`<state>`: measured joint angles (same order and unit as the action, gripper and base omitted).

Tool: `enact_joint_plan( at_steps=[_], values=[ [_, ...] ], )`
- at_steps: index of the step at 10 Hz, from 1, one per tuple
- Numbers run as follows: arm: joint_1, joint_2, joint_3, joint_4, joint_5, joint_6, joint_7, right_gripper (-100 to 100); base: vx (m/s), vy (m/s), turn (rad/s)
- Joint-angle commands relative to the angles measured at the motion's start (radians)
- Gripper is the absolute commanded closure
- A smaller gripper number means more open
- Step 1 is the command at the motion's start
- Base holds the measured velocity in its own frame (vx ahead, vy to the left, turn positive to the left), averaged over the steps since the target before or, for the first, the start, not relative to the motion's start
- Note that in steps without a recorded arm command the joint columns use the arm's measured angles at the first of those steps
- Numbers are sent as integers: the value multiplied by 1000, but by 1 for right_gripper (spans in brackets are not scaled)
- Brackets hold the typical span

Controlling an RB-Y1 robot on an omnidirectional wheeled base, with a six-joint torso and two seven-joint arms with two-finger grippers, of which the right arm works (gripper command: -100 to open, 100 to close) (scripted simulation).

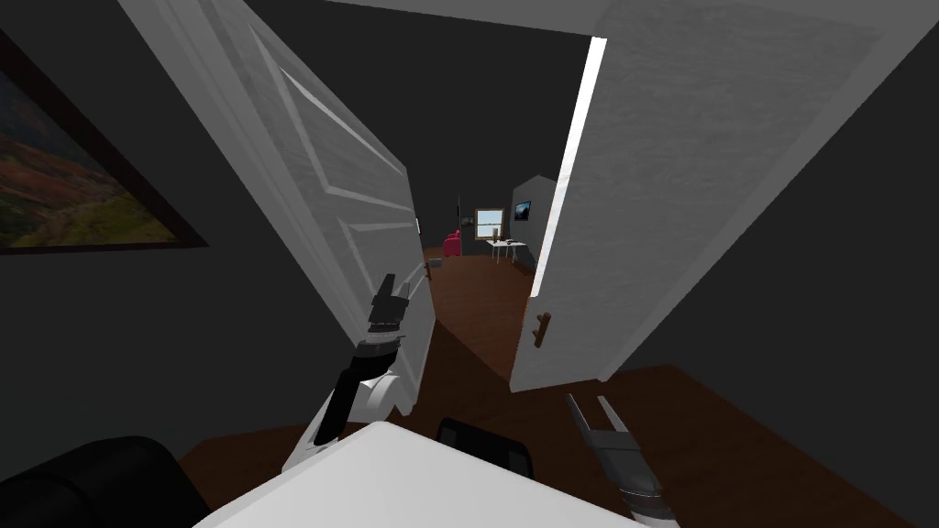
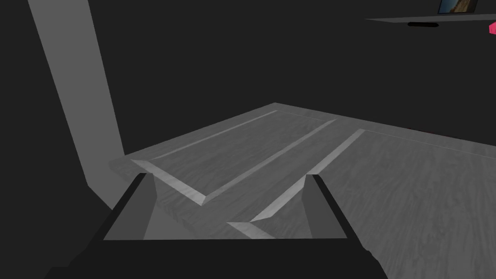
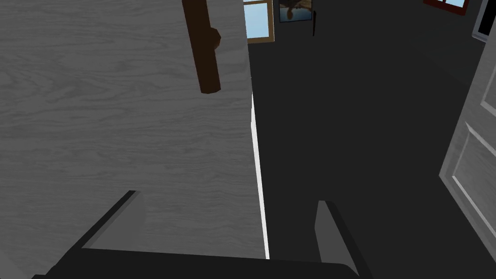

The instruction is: Push the door open

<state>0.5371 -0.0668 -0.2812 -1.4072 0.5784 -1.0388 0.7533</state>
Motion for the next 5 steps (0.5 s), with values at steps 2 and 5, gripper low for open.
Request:
enact_joint_plan(
  at_steps=[2, 5],
  values=[
    [3, 16, -15, 57, 35, -27, 58, -100, 107, -94, 133],
    [4, 38, -32, 123, 73, -56, 121, -100, 129, -126, 115]
  ],
)
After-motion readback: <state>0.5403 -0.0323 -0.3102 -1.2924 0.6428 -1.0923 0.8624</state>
